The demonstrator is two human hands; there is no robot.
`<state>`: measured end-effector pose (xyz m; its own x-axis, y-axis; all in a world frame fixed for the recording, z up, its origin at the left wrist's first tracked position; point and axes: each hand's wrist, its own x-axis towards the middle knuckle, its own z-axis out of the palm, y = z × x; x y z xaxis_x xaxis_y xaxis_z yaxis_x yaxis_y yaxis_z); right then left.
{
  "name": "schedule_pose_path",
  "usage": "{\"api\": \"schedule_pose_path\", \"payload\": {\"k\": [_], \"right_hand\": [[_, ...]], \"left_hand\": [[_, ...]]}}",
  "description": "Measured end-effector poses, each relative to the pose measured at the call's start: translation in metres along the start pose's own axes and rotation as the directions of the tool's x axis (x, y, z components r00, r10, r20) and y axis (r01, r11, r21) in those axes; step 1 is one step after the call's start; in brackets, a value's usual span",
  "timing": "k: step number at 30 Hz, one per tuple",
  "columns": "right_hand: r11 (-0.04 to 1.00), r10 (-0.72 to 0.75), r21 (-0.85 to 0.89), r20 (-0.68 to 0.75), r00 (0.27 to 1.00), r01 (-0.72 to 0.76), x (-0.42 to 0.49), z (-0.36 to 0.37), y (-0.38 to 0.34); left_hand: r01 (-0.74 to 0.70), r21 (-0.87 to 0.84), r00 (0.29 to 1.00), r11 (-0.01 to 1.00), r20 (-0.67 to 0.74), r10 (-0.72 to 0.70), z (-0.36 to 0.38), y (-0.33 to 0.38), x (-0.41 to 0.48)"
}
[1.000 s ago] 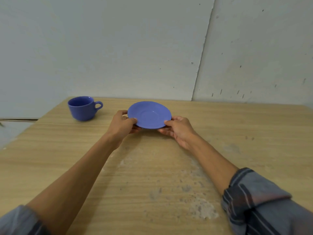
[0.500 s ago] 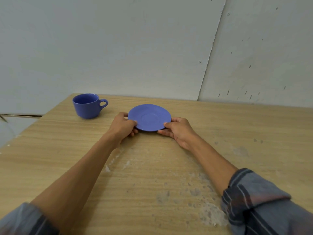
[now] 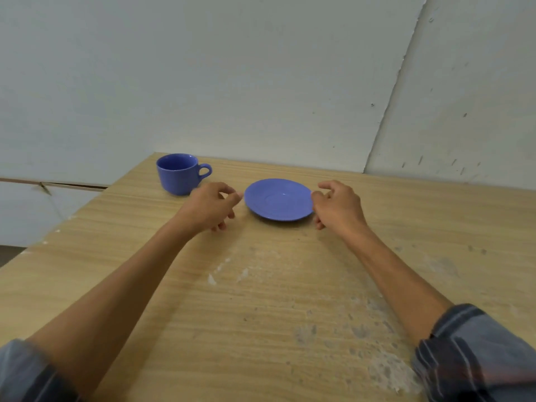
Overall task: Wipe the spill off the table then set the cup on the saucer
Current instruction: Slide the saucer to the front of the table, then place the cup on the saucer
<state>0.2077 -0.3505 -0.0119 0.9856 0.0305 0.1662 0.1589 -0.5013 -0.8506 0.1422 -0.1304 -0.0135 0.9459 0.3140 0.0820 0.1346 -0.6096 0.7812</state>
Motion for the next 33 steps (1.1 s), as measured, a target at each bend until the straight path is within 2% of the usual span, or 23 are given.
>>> {"api": "schedule_pose_path", "payload": {"k": [3,7,9,11,13,16,19,23,26,33], "right_hand": [[0.993,-0.115,0.001,0.038,0.993,0.115,-0.003,0.021,-0.018],[0.981,-0.196,0.045,0.141,0.97,0.191,-0.003,0.06,-0.045],[0.975,-0.218,0.087,0.185,0.958,0.205,0.0,0.08,-0.057],[0.975,-0.217,0.107,0.243,0.946,0.196,0.005,0.098,-0.067],[0.979,-0.195,0.112,0.29,0.937,0.169,0.013,0.115,-0.073],[0.986,-0.165,0.076,0.329,0.93,0.148,0.027,0.135,-0.081],[0.99,-0.139,0.053,0.366,0.92,0.129,0.043,0.151,-0.084],[0.987,-0.161,0.08,0.465,0.87,0.14,0.054,0.164,-0.087],[0.98,-0.196,0.117,0.478,0.856,0.159,0.056,0.171,-0.089],[0.976,-0.197,0.17,0.396,0.897,0.14,0.053,0.175,-0.085]], "left_hand": [[-0.07,0.062,0.986,0.996,-0.145,0.078,-0.031,-0.009,-0.004],[-0.072,0.136,0.925,0.988,-0.361,0.117,-0.065,-0.028,-0.005],[-0.044,0.149,0.88,0.988,-0.461,0.109,-0.075,-0.044,-0.002],[-0.013,0.101,0.861,0.995,-0.505,0.062,-0.081,-0.06,0.004],[0.03,0.026,0.889,0.999,-0.457,-0.015,-0.085,-0.076,0.011],[0.066,-0.078,0.947,0.995,-0.308,-0.087,-0.084,-0.093,0.023],[0.055,-0.15,0.973,0.987,-0.214,-0.087,-0.084,-0.1,0.04],[-0.007,-0.246,0.991,0.969,-0.13,-0.026,-0.085,-0.105,0.06],[-0.069,-0.246,0.989,0.967,-0.145,0.034,-0.082,-0.104,0.065],[-0.096,-0.236,0.979,0.967,-0.2,0.048,-0.083,-0.096,0.056]]}}
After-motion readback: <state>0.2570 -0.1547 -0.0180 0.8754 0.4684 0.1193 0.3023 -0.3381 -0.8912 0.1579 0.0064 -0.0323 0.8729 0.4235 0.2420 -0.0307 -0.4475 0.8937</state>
